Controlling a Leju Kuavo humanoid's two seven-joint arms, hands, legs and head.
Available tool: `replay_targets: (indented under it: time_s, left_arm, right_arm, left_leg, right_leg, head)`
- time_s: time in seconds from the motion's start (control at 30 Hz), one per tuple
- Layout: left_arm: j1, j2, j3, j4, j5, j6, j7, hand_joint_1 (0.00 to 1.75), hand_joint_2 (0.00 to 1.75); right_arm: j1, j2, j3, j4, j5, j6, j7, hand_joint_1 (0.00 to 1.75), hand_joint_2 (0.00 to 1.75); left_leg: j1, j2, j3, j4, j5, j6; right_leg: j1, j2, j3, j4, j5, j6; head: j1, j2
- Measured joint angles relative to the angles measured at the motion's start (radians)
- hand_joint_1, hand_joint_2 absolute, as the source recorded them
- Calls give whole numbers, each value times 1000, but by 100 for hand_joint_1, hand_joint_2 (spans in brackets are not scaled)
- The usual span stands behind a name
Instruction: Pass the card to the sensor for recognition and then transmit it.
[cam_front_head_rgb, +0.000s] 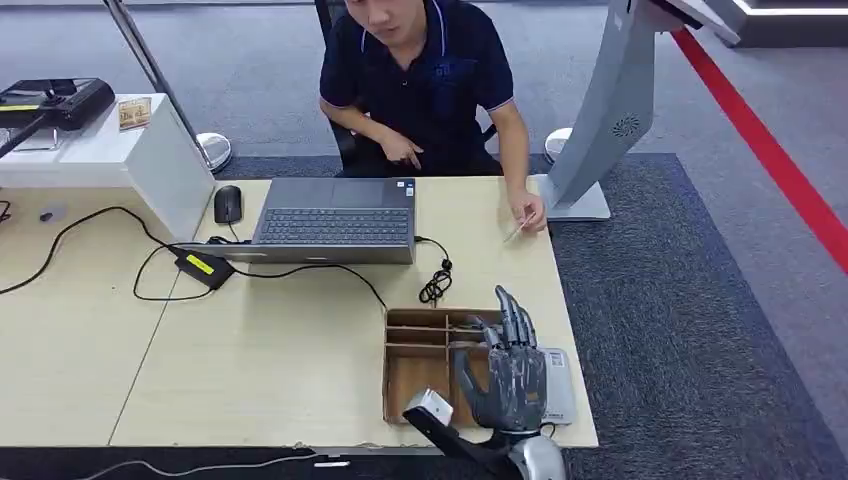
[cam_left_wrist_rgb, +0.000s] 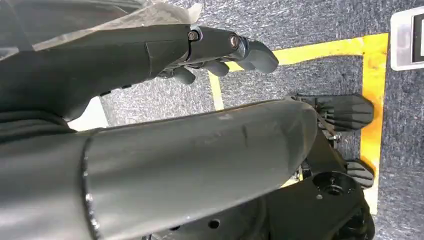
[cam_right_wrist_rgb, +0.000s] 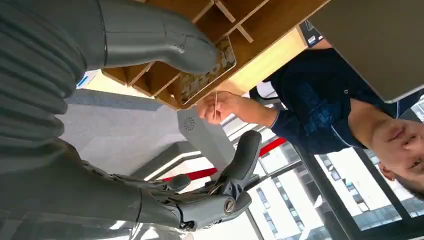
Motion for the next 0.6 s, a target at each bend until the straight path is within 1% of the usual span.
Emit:
replay_targets:
  time_s: [0.17, 0.27, 0.37, 0.43, 0.47, 0.6]
  left_arm:
    - [0, 2, 0, 0, -3, -1, 0, 0, 0]
    - [0, 3, 0, 0, -5, -2, 0, 0, 0]
    - [0, 5, 0, 0, -5, -6, 0, 0, 0]
    - [0, 6, 0, 0, -5, -6, 0, 0, 0]
    - [0, 6, 0, 0, -5, -7, 0, 0, 0]
    - [0, 7, 0, 0, -8, -9, 0, 0, 0]
  right_arm:
    - [-12, 0, 0, 16, 0, 0, -1, 73, 175]
    - [-20, 2, 0, 27, 0, 0, -1, 68, 175]
    - [-27, 3, -1, 37, 1, 0, -2, 68, 175]
    - [-30, 3, -1, 44, 1, 0, -2, 70, 175]
    - [-31, 3, -1, 47, 1, 0, -2, 75, 175]
    - [-38, 3, -1, 60, 1, 0, -2, 75, 175]
  left_leg:
    - [0, 0, 0, 0, 0, 0]
    - [0, 0, 0, 0, 0, 0]
    - [0, 0, 0, 0, 0, 0]
    - [0, 0, 0, 0, 0, 0]
    - [0, 0, 0, 0, 0, 0]
    - [0, 0, 0, 0, 0, 0]
  right_leg:
    - [0, 0, 0, 0, 0, 0]
    - [0, 0, 0, 0, 0, 0]
    - [0, 0, 0, 0, 0, 0]
    - [0, 0, 0, 0, 0, 0]
    - [0, 0, 0, 0, 0, 0]
    - [0, 0, 0, 0, 0, 0]
  head:
    - [0, 0]
    - [0, 0]
    - [0, 0]
    - [0, 0]
    - [0, 0]
    - [0, 0]
